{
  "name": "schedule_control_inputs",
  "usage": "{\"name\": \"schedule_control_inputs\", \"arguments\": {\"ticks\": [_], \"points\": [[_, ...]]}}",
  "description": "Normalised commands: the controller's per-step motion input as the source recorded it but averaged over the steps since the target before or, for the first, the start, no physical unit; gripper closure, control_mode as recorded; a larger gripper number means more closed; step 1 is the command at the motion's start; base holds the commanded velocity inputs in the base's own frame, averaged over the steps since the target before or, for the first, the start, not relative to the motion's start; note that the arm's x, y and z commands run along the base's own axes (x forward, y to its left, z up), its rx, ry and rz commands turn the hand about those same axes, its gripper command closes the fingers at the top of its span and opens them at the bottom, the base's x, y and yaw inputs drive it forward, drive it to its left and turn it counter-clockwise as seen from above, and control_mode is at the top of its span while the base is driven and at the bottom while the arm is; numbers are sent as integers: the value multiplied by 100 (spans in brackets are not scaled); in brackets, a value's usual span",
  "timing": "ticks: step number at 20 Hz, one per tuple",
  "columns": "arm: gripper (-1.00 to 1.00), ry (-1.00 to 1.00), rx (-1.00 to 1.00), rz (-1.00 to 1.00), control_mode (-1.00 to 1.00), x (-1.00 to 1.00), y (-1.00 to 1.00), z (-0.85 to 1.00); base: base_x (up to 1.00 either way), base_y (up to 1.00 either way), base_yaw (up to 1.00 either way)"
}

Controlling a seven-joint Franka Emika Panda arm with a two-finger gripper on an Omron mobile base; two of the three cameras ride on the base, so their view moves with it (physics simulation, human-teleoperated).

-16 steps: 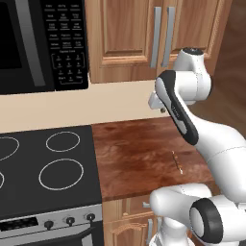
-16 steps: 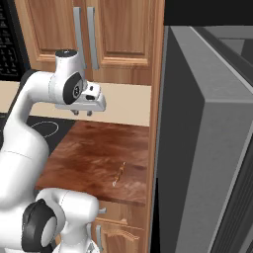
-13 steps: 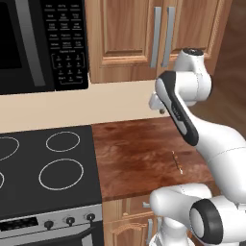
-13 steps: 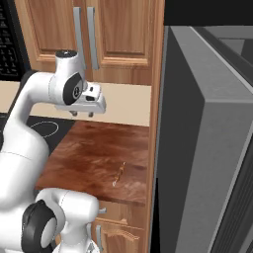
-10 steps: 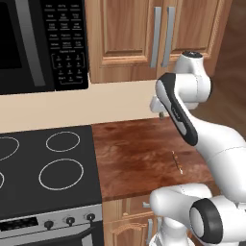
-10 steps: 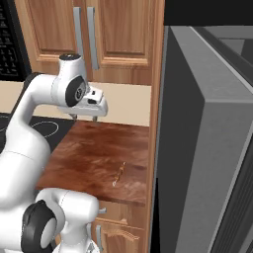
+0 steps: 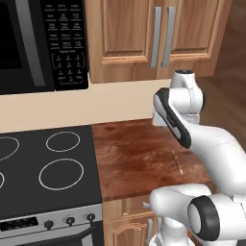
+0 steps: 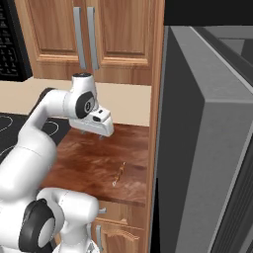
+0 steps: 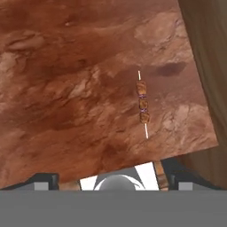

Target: Store the kebab skewer in the freezer for long-term storage. Close the freezer door after placing the cooked food.

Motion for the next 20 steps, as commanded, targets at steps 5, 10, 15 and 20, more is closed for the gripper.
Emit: {"name": "schedule_control_inputs", "arguments": {"ticks": [5,10,15,20], "points": [[-100,8,0,-18,-100,0,-54,-72,0,0,0],[-100,11,0,-13,-100,10,-65,-64,0,0,0],[-100,11,0,-7,-100,7,-32,-57,0,0,0],[-100,2,0,-1,-100,15,-12,-44,0,0,0]]}}
